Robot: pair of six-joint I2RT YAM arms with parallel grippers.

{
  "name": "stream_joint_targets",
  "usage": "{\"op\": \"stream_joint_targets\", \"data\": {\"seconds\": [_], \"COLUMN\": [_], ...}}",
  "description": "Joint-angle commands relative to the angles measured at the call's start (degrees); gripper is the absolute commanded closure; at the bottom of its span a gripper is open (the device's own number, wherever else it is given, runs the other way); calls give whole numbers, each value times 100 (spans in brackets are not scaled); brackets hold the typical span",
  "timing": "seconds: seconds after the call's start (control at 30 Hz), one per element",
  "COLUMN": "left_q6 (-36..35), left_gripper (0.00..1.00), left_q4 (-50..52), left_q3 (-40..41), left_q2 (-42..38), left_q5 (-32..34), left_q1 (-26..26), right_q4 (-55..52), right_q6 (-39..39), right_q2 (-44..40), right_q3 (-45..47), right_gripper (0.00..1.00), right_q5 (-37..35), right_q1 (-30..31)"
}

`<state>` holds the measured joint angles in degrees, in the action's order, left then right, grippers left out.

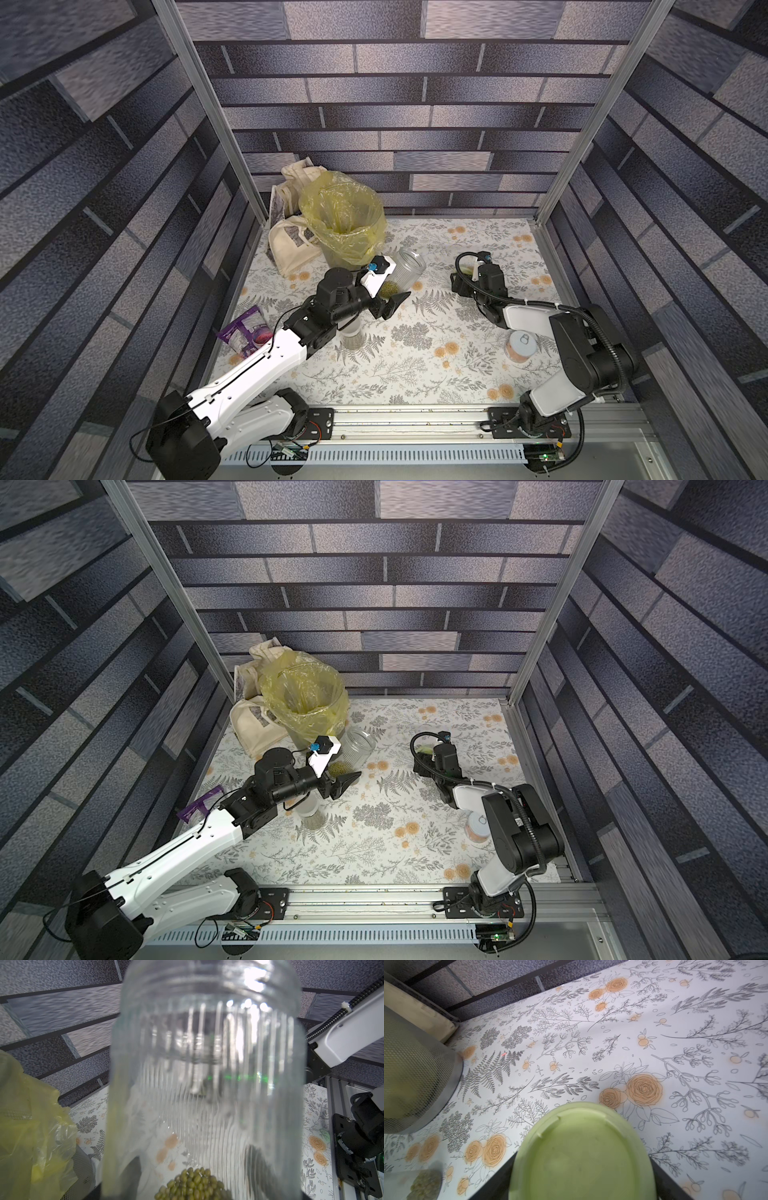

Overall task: Empty moldy mung beans from jars
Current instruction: Place the lid at the center of the board.

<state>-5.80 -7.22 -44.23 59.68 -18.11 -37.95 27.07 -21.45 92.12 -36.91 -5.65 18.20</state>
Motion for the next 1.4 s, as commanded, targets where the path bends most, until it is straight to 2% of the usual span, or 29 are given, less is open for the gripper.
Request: {"op": "stream_joint_targets", "data": {"seconds": [0.0,0.2,0.47,0.63,0.8,0.93,1.07,1.27,1.37], "left_q6": [-59,-33,-35,-19,26,103,150,178,177], "left_gripper": [48,48,48,47,47,47,47,48,48], "left_q4": [-477,-394,-394,-429,-382,-410,-398,-324,-248], "left_q3": [28,-60,-68,-102,-267,-387,-537,-828,-1007], "left_q2": [-220,-108,-9,93,269,424,600,897,1044], "left_q5": [42,-48,6,98,119,141,100,149,122], "left_q1": [-43,-105,-222,-187,-153,-116,-93,-97,-107], "right_q4": [261,539,385,539,541,1331,2325,5041,5205], "right_q6": [-172,-303,-109,-220,-626,-1491,-2452,-3856,-3944], "right_q2": [165,228,109,-291,-1072,-1839,-2312,-2054,-1900], "right_q3": [-76,53,78,227,347,698,1103,1484,1317], "right_gripper": [20,0,0,0,0,0,0,0,0], "right_q5": [-400,-217,-122,117,1085,2154,2680,3490,3629], "right_q1": [-51,-53,-56,-54,-54,-53,-53,-6,200]}}
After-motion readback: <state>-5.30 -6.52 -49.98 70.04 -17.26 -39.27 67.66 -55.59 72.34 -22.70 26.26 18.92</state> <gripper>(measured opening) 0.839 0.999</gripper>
